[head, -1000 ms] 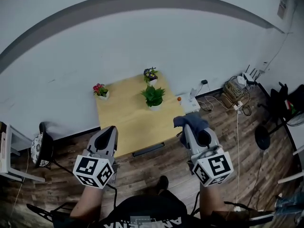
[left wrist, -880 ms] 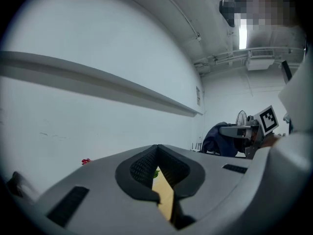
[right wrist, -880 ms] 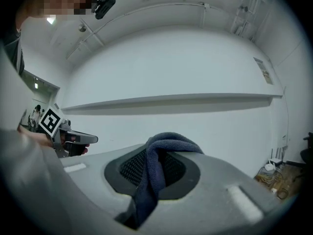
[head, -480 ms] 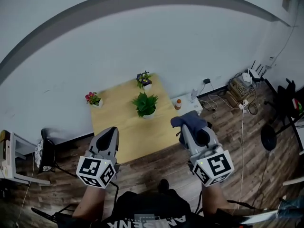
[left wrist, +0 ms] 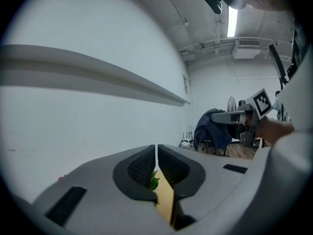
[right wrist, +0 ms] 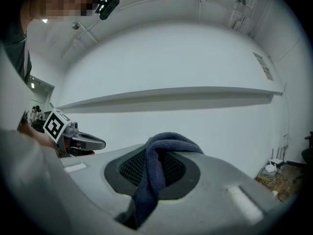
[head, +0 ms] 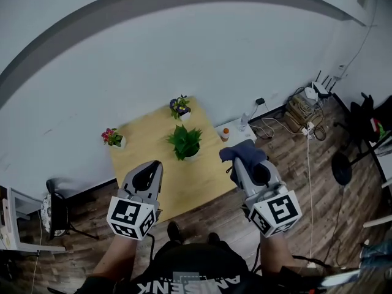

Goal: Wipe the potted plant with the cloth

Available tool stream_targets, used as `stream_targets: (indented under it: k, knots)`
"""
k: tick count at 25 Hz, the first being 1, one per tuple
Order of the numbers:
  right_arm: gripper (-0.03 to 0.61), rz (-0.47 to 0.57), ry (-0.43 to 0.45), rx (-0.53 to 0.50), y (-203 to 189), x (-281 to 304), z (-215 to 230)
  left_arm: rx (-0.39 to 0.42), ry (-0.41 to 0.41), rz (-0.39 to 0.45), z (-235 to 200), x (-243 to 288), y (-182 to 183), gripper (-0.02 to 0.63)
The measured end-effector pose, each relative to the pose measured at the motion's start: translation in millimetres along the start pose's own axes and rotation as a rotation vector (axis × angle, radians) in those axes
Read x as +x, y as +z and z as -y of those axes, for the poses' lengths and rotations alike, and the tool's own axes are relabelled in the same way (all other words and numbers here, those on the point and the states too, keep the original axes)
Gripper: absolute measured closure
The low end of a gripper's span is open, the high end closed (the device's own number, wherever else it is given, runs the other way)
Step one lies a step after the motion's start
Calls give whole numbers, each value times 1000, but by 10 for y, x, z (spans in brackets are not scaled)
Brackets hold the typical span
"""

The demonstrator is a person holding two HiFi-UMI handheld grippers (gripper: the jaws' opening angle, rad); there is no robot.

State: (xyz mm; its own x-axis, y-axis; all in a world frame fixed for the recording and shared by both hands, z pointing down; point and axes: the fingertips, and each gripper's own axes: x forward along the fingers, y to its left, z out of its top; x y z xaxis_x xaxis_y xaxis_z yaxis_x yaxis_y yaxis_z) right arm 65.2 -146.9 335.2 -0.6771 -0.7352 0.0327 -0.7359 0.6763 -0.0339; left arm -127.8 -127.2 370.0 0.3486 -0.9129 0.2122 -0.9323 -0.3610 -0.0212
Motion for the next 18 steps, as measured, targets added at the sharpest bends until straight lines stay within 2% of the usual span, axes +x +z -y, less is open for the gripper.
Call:
stream_targets:
  k: [8,12,17,18]
  knots:
    - [533,-10,-107,19,21,398,-65,45,-118,-24,-410,310,-106,606]
    - [534,-39,-148,13,-18,542,-115,71,-190,-53,-500,460,-224,546]
    - [534,-57,-189,19,-100,546,-88,177,-259,-115,-442,657,-484,545]
    - [533,-60,-191,22,-115,535,-65,204,-263,-139,-412,701,-557,526]
